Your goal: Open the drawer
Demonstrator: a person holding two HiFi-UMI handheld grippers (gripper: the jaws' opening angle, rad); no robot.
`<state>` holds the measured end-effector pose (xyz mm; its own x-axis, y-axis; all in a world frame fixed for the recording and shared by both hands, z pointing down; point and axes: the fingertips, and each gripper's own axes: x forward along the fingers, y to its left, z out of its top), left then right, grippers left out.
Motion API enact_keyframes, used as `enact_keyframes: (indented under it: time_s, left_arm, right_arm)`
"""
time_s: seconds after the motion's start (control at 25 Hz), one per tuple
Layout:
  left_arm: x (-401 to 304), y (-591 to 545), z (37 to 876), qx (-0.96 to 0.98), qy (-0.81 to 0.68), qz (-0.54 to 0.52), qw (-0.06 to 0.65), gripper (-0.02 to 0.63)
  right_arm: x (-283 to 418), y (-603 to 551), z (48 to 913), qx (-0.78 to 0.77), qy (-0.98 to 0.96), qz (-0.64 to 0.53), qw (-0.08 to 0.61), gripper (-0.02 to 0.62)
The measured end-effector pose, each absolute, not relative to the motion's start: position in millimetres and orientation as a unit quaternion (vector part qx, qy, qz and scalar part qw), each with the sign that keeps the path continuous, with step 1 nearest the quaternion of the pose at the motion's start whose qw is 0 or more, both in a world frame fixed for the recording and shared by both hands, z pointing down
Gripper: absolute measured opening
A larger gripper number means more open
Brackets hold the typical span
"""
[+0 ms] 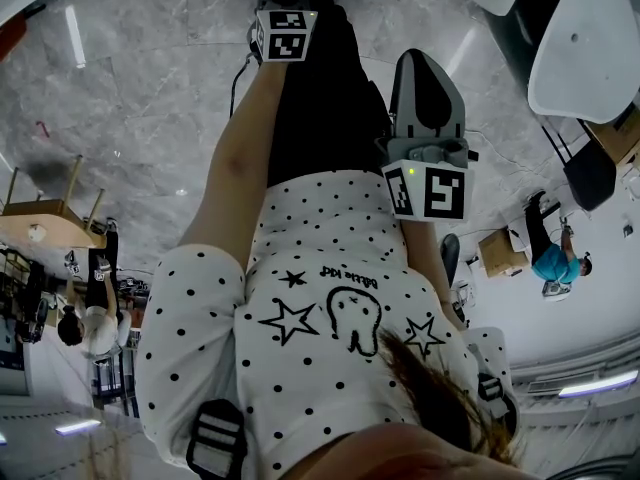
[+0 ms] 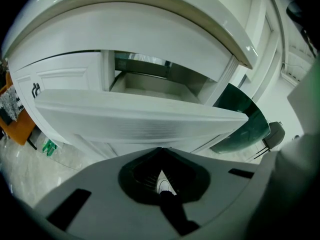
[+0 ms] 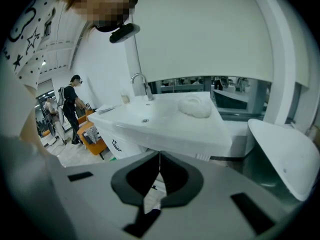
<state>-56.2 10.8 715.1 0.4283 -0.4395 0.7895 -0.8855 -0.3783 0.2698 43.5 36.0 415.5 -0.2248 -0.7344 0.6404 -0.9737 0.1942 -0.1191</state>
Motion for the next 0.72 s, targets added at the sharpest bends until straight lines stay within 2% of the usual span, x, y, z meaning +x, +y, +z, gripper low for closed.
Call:
enact_keyframes:
  time_s: [0.72]
  left_arm:
    - [-60.3,9.5,696.5,0.771,-0.437,0.309,0.347,0.005]
  right_arm:
    - [52.5,35.5,405.9,0.588,-0.738,0.254,0.214,0.014]
